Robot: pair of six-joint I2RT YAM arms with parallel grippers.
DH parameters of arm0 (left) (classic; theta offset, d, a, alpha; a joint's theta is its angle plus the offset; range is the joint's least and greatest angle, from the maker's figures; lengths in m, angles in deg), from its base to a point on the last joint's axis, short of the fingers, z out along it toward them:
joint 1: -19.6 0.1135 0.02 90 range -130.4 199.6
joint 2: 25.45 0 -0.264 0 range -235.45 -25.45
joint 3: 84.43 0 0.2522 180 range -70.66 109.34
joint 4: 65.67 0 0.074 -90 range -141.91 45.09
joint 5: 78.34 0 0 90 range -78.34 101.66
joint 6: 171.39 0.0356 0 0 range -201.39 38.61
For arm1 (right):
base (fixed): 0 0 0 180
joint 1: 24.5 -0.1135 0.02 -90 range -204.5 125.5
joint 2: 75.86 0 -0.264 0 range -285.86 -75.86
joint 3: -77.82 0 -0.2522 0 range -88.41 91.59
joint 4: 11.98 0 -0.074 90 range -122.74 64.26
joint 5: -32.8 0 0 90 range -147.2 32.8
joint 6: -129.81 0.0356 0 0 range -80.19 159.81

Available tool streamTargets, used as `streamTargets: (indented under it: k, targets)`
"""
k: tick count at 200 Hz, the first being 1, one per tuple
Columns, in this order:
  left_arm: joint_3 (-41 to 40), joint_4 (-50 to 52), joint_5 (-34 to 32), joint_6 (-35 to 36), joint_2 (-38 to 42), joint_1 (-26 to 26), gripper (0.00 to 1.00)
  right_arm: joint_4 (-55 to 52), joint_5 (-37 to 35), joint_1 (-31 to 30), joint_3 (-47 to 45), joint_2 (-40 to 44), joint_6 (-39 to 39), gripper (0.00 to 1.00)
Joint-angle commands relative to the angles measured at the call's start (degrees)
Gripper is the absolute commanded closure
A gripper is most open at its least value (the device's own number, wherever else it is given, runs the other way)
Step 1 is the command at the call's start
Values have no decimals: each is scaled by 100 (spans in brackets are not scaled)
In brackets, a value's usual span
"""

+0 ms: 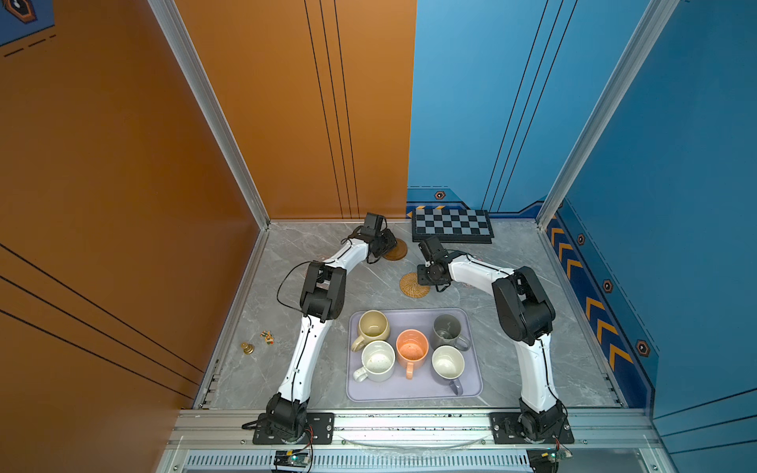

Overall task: Place cups on coasters
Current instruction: Move the coaster to the top-center of the table.

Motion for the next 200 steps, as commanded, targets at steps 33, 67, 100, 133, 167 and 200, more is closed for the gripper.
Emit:
streamTargets:
  k: [33, 67, 100, 133, 167, 200]
  targets:
    - [444, 412, -63, -159, -494, 62, 74, -167, 186, -84, -40, -156, 347, 63]
    - [400, 422, 69, -108, -459, -20, 74, -159, 278, -171, 271, -362, 516, 63]
    - [221, 420, 170, 31, -220, -31, 74, -132, 404, -286, 484, -477, 614, 63]
    - [-22, 353, 341, 226, 417, 109, 74, -33, 446, -317, 537, -515, 780, 63]
    - [-742, 274, 565, 543, 1526, 287, 72, -11, 402, -306, 491, -353, 773, 63]
    - [-2121, 112, 919, 1094, 2786, 502, 71, 66, 516, -273, 304, 40, 711, 60]
